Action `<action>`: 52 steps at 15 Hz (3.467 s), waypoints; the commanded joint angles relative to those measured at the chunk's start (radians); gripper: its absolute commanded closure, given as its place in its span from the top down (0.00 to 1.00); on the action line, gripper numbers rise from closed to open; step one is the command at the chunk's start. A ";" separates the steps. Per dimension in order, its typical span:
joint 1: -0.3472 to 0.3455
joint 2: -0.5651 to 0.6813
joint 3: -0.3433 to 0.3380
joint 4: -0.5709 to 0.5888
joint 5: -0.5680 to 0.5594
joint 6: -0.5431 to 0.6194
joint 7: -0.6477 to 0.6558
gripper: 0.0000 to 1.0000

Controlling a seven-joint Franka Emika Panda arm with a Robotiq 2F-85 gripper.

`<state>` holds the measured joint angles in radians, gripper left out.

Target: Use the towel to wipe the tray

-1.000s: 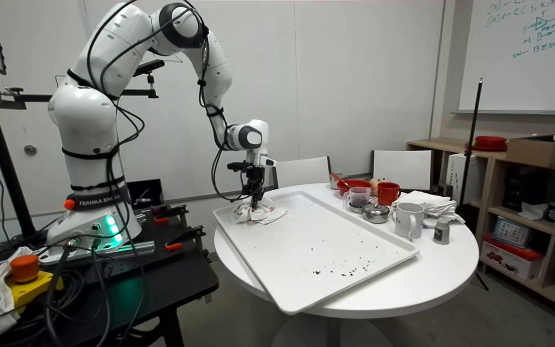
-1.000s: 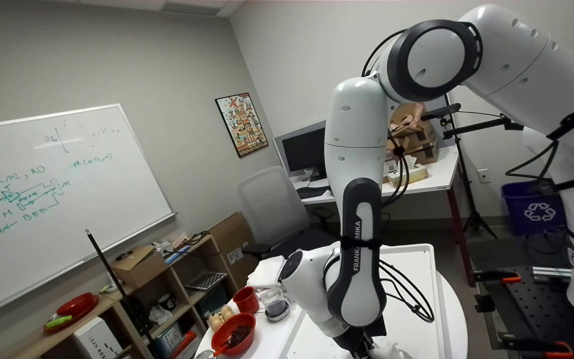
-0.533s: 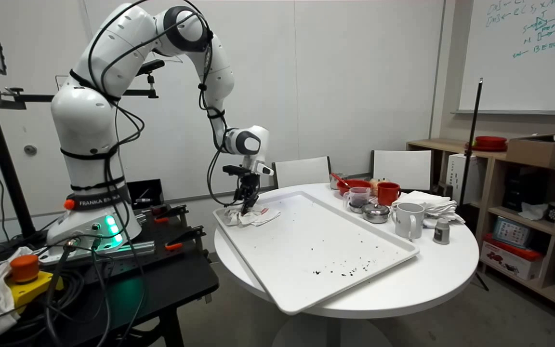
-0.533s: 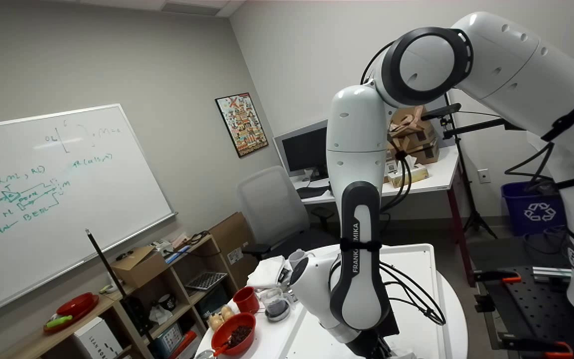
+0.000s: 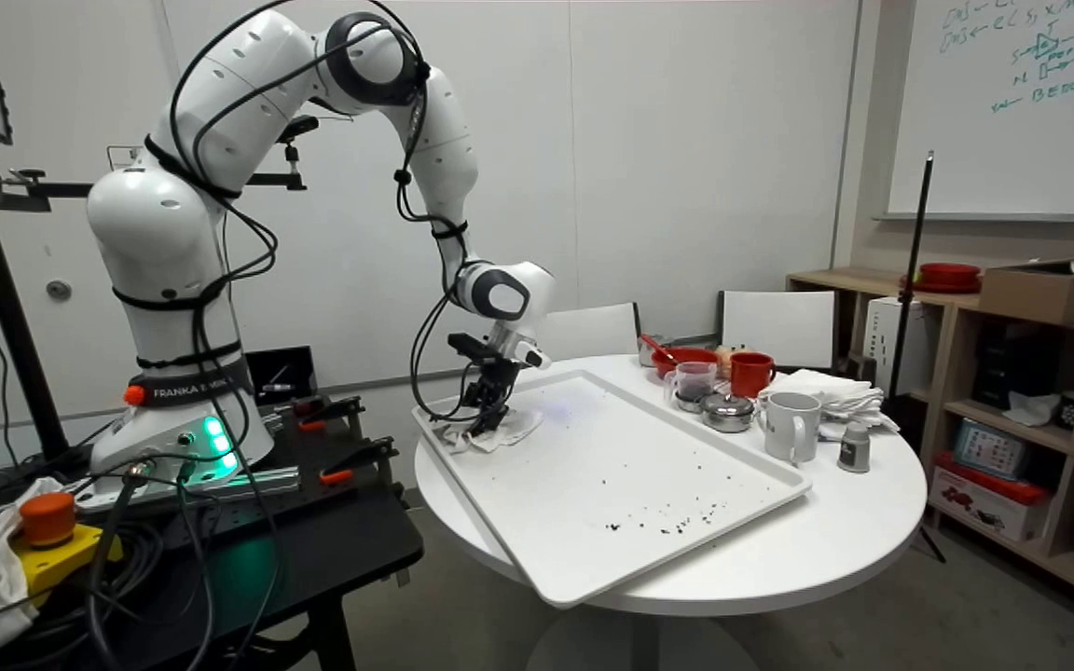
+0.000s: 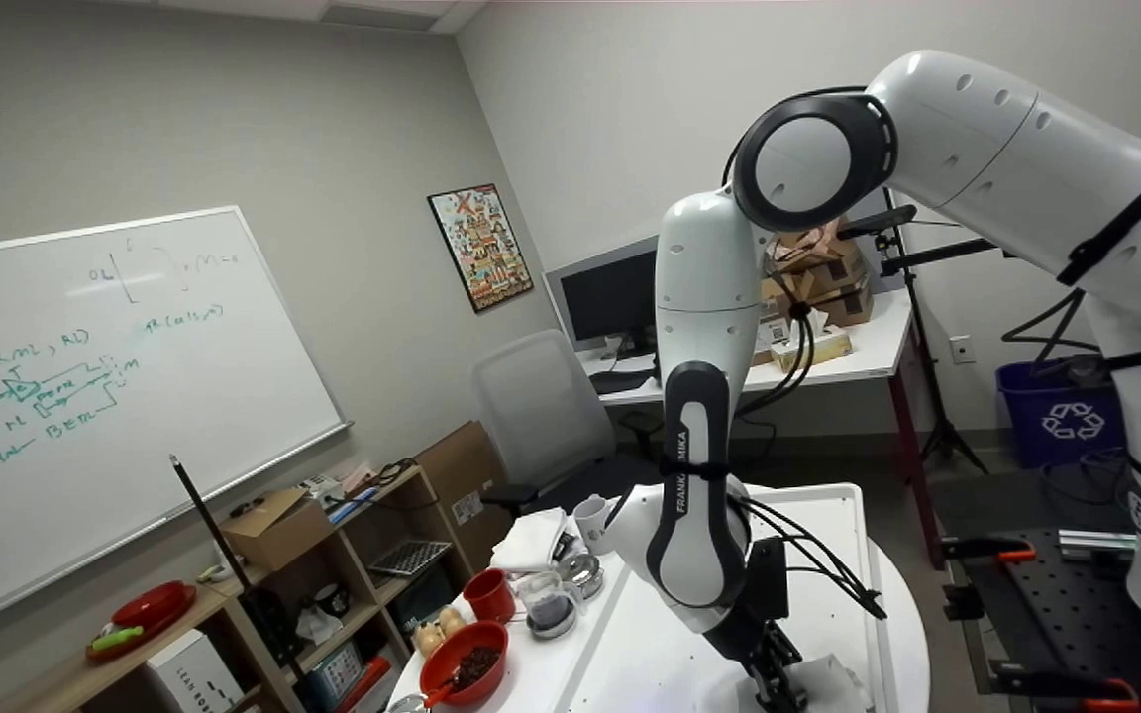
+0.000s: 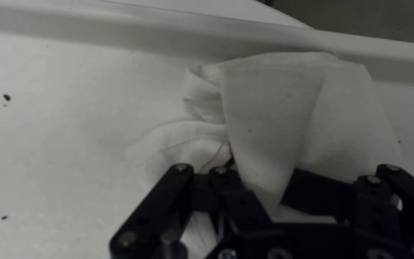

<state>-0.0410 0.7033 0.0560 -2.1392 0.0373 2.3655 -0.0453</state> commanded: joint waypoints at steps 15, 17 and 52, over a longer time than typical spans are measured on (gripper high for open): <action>-0.304 0.110 -0.162 0.182 0.204 -0.079 0.017 0.08; -0.336 0.118 -0.178 0.212 0.231 -0.095 0.030 0.07; -0.020 -0.991 -0.071 -0.598 0.374 0.373 -0.345 0.07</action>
<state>-0.1856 -0.3493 0.0835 -2.7779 0.4782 2.7682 -0.4020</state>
